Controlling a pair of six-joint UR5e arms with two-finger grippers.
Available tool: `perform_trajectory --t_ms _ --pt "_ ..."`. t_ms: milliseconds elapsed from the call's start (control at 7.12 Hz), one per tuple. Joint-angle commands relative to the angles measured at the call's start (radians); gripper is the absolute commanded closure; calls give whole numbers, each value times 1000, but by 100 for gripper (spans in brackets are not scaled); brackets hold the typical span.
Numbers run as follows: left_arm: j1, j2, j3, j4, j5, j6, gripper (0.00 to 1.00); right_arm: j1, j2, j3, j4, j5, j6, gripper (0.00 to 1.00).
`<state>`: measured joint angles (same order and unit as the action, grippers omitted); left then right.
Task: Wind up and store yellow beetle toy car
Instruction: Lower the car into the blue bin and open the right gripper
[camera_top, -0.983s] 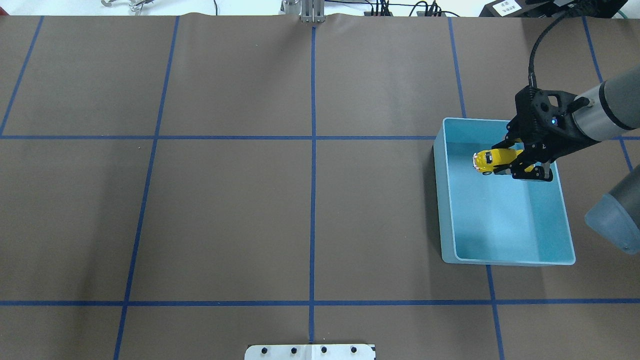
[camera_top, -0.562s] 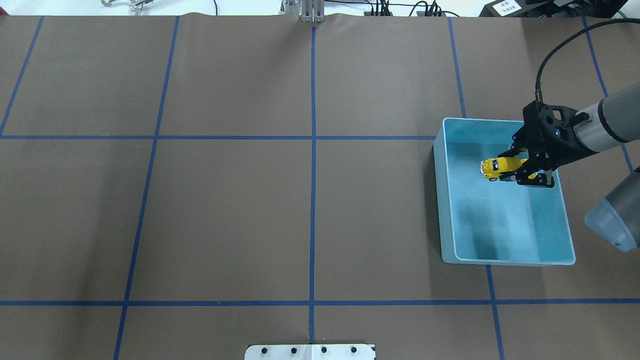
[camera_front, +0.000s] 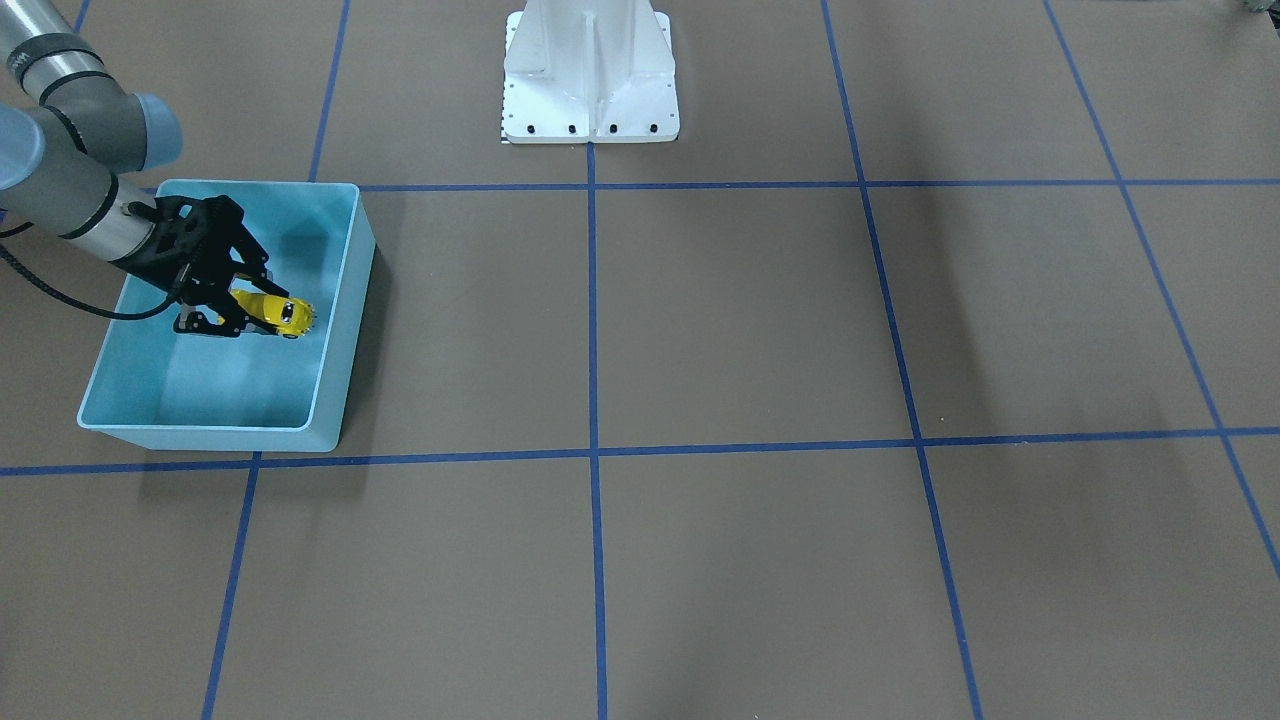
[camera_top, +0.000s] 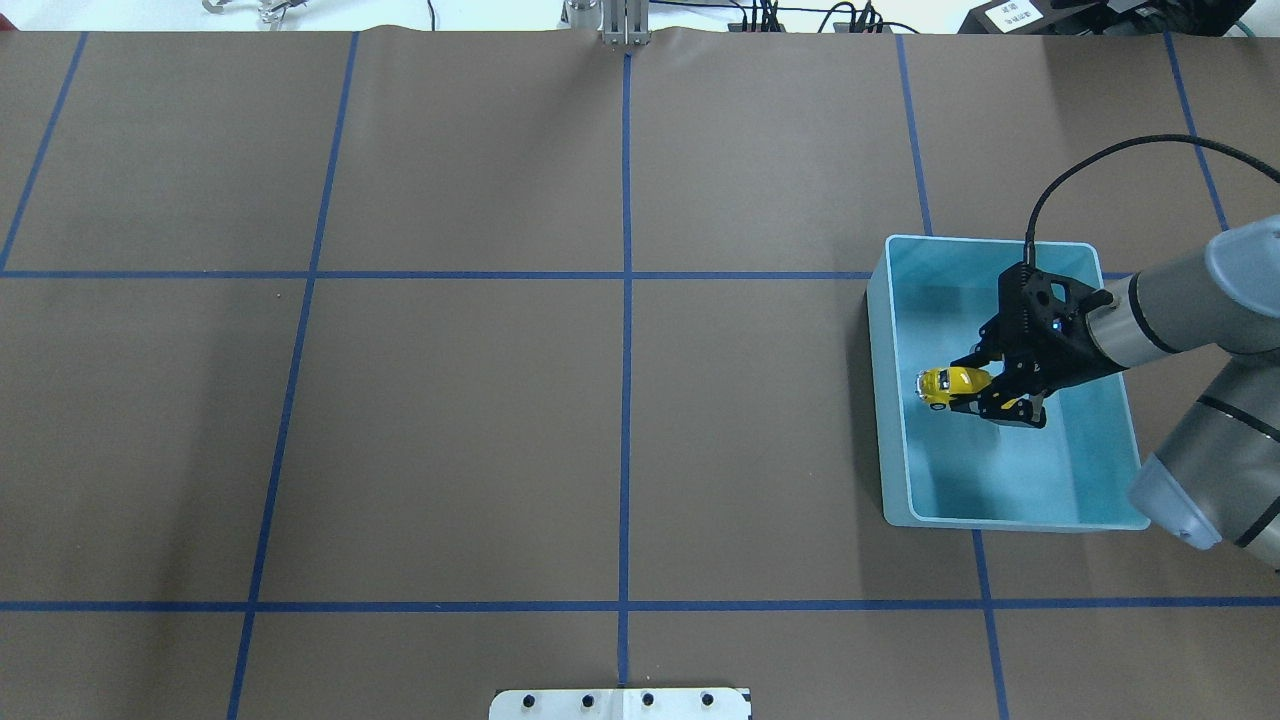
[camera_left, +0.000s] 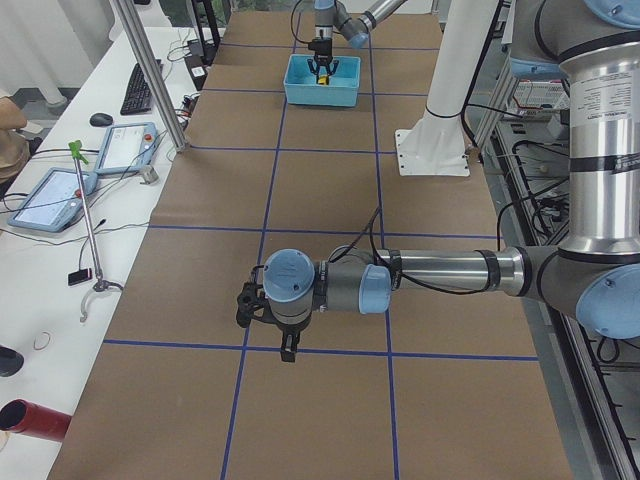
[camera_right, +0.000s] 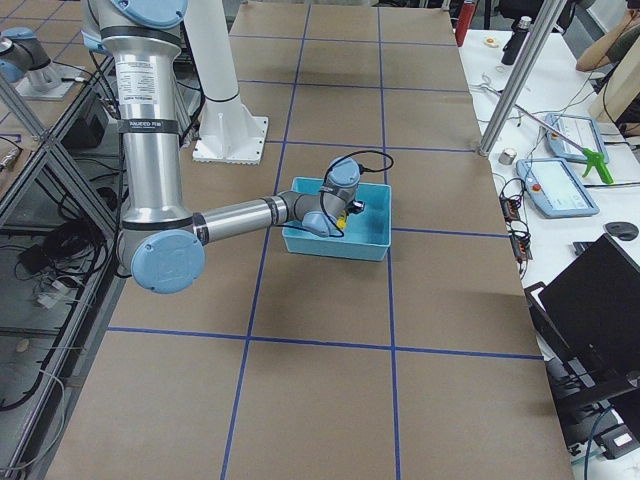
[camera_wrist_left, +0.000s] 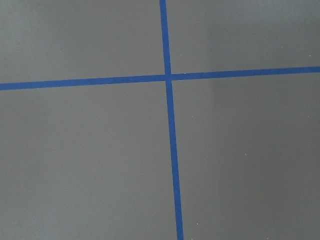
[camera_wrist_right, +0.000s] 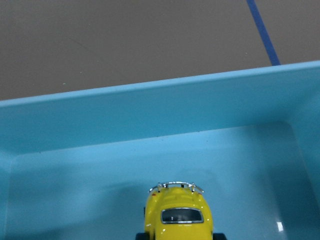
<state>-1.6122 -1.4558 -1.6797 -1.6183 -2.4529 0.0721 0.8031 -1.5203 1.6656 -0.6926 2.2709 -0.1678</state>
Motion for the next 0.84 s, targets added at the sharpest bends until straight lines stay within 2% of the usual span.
perform_trajectory --t_ms 0,140,421,562,702 --pt "0 0 0 0 0 0 0 -33 -1 5 35 -22 51 33" --pt "0 -2 0 0 0 1 0 -33 -14 28 38 -19 54 1" --pt "0 -2 0 0 0 2 0 -27 -95 121 36 -16 56 1" --pt "0 -2 0 0 0 2 0 37 -163 217 15 10 57 1" --pt "0 -2 0 0 0 2 0 144 -169 280 -84 89 59 0"
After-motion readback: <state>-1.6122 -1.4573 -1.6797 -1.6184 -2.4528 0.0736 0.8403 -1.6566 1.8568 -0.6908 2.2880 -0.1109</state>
